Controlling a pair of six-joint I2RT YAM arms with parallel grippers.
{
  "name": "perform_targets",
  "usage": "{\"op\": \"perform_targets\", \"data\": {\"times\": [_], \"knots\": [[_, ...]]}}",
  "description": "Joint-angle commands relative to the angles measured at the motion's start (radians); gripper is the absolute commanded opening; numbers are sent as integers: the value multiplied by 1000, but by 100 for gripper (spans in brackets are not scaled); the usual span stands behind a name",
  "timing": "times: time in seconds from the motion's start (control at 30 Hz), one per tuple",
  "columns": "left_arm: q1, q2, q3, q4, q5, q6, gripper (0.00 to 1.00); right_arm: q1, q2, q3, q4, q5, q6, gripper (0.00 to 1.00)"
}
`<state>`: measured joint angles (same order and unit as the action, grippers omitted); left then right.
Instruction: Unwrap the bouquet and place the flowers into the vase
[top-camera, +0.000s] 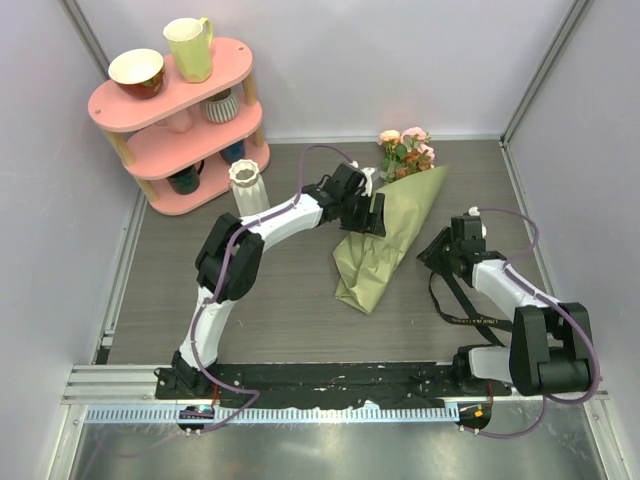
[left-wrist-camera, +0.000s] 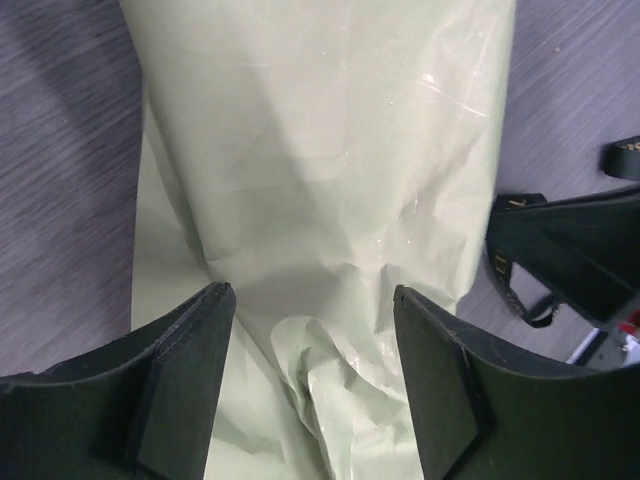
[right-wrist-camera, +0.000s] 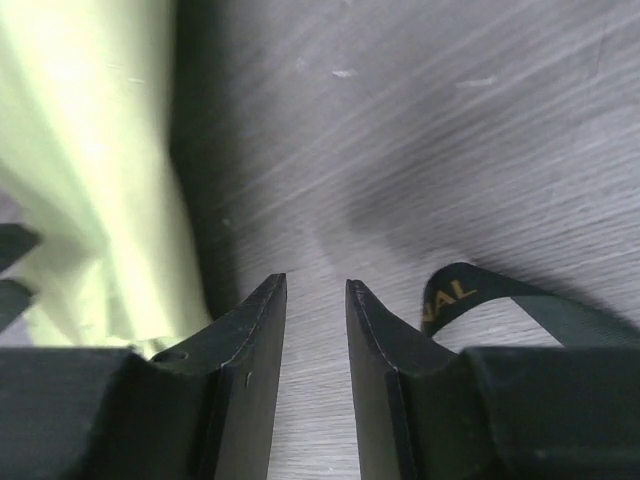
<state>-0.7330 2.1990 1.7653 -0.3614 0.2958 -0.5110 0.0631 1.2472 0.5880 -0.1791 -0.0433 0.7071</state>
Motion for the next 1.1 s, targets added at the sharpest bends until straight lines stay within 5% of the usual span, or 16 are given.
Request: {"op": "perform_targets", "data": {"times": [0.0,0.13,0.43,0.7,0.87,1.07], "knots": [[1,-160,8,-10,49,14,71,-49,78,-22,20,-107,-12,34],[0,-278,-53,1,63,14,76,-138,77,-30,-61,-63,15,24],[1,-495,-256,61,48,-18,80,-333,-80,1,-544,342,167,15],[1,-602,-463,79,17,-32,84,-609,-160,45,-634,433,202,12],[0,-740,-624,148,20,-61,83,-605,-198,142,-611,416,53,16],[-2,-831,-750,321,137,-110,95,-355,-429,263,-548,372,-23,32]]}}
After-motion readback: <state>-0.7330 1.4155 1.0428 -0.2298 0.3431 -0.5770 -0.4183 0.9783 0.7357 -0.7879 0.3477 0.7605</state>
